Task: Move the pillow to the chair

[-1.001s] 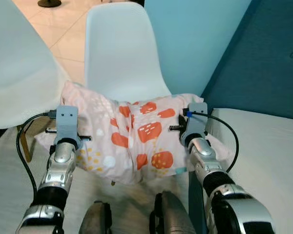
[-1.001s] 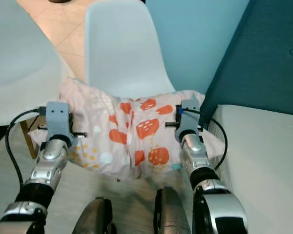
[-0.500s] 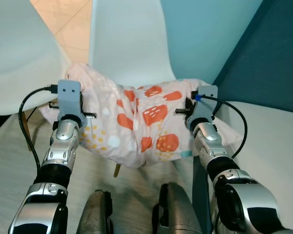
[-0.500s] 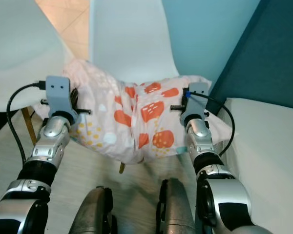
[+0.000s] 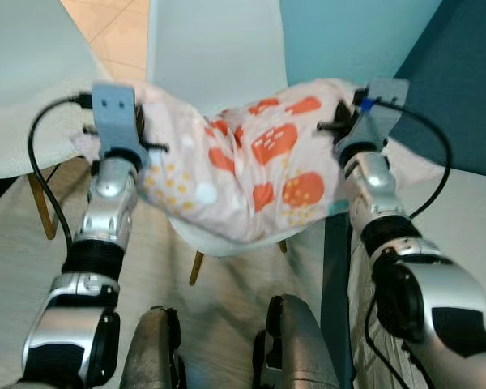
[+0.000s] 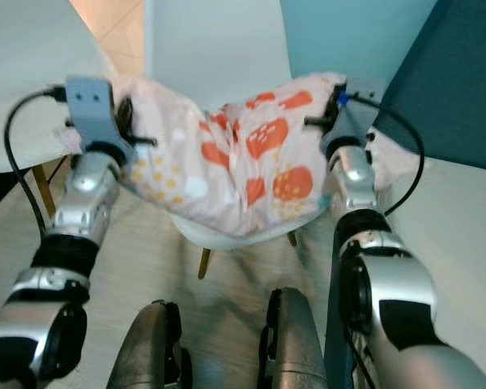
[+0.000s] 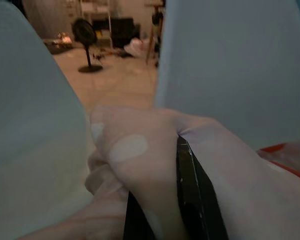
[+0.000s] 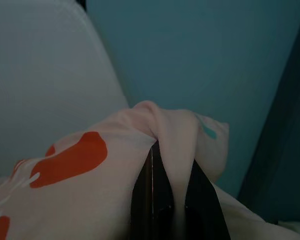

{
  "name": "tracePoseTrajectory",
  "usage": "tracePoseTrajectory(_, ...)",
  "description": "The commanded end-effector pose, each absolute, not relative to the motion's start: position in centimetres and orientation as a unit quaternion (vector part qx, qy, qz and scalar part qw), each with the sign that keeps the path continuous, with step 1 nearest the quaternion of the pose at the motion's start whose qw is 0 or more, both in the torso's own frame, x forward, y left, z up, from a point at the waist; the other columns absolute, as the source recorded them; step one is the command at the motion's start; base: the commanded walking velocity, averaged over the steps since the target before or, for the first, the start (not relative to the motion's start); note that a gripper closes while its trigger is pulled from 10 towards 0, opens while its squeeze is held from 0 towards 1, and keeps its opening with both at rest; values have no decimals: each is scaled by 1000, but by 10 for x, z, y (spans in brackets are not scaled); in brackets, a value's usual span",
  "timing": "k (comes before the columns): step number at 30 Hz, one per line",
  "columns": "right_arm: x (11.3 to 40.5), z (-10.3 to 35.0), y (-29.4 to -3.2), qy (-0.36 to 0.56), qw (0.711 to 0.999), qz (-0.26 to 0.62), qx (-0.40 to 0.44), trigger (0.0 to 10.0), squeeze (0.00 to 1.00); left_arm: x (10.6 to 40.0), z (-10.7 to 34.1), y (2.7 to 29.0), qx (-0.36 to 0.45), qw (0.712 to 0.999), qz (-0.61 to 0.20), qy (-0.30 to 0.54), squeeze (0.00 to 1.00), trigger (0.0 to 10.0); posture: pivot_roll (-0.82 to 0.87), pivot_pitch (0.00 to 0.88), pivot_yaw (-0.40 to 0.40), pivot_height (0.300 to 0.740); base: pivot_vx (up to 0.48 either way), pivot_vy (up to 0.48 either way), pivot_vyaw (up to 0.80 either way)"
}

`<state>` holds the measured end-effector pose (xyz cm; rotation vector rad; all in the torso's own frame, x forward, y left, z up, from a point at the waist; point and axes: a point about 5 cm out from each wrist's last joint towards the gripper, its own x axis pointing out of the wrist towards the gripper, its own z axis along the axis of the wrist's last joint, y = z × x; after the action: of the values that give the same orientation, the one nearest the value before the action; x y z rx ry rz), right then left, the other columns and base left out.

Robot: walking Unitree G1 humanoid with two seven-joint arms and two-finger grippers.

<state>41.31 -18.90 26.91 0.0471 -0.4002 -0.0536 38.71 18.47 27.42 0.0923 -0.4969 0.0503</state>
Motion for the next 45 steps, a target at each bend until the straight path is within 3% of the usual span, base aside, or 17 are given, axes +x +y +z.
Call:
tracePoseTrajectory(1,412,285,-192,-237,970,-32,34,10000,0,380,307,183,50,947,20,-317,0,10000,37,296,-94,597,0,0,0)
tracePoseTrajectory(5,411,272,-193,-220,974,-32,36,10000,0,377,313,182,65,941,20,-333,0,10000,40,296,-92,597,0,0,0)
tracePoseTrajectory(9,411,240,-187,-157,987,-18,26,10000,0,381,282,181,65,958,21,-280,0,10000,40,296,-89,597,0,0,0)
tracePoseTrajectory(11,409,210,-180,-94,995,3,12,10000,0,385,240,180,91,975,23,-199,0,10000,36,293,-87,597,0,0,0)
tracePoseTrajectory(12,409,210,-180,-94,995,3,12,10000,0,385,240,180,91,975,23,-199,0,10000,36,293,-87,597,0,0,0)
tracePoseTrajectory(13,402,170,-172,-10,1000,29,-3,10000,0,384,184,182,128,987,35,-91,0,10000,36,293,-87,597,0,0,0)
tracePoseTrajectory(14,399,158,-169,16,999,36,-11,10000,0,382,168,183,136,988,38,-61,0,10000,30,292,-88,597,0,0,0)
tracePoseTrajectory(19,391,131,-166,69,997,37,0,10000,0,376,132,187,121,991,50,15,0,10000,32,289,-91,597,0,0,0)
tracePoseTrajectory(20,389,128,-167,72,997,32,0,10000,682,374,125,189,121,990,59,32,149,10000,29,289,-91,597,0,0,0)
tracePoseTrajectory(21,387,123,-167,78,997,28,10,10000,1000,372,119,191,125,989,66,45,1000,10000,29,289,-91,597,0,0,0)
tracePoseTrajectory(30,383,115,-171,89,995,5,47,10000,1000,370,111,198,144,984,84,62,1000,10000,34,284,-86,597,0,0,0)
tracePoseTrajectory(31,383,116,-171,85,993,15,77,10000,1000,371,114,203,134,985,92,57,1000,10000,34,284,-86,597,0,0,0)
tracePoseTrajectory(45,388,131,-179,42,994,12,102,10000,1000,370,142,233,127,983,132,-11,1000,10000,31,240,-87,597,0,0,0)
